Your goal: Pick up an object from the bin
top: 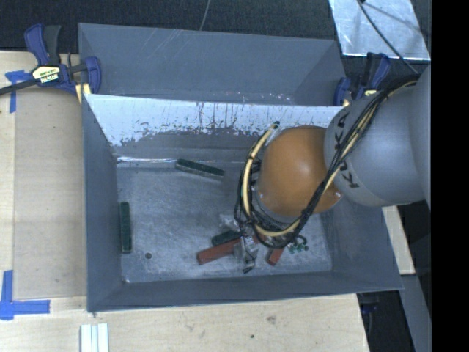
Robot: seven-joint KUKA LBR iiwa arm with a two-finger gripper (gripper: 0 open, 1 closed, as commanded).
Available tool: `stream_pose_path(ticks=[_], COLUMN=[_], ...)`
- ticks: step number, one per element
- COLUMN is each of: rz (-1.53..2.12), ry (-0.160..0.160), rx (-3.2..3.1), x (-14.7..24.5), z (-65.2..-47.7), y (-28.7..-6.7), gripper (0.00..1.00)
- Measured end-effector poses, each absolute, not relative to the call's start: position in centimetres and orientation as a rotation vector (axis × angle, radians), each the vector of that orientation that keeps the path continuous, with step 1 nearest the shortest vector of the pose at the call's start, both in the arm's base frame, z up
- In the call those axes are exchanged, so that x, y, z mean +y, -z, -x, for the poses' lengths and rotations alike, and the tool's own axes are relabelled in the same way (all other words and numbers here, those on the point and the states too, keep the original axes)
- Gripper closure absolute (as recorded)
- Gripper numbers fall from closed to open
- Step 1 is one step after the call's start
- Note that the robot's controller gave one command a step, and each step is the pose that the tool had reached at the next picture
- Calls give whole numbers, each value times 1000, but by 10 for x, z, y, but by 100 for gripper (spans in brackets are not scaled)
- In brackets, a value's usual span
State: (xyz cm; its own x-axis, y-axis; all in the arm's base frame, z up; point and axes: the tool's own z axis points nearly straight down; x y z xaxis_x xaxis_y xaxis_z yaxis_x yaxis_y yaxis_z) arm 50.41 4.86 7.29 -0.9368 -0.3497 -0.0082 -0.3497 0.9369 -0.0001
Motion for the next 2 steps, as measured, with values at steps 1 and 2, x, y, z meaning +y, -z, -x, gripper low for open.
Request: stream_pose_path(ticks=[1,2], rz=[556,697], ry=[-2,1], rx=[3084,3056], x=[49,54], z=[-504,-505], y=[-73,-278], gripper=[100,100])
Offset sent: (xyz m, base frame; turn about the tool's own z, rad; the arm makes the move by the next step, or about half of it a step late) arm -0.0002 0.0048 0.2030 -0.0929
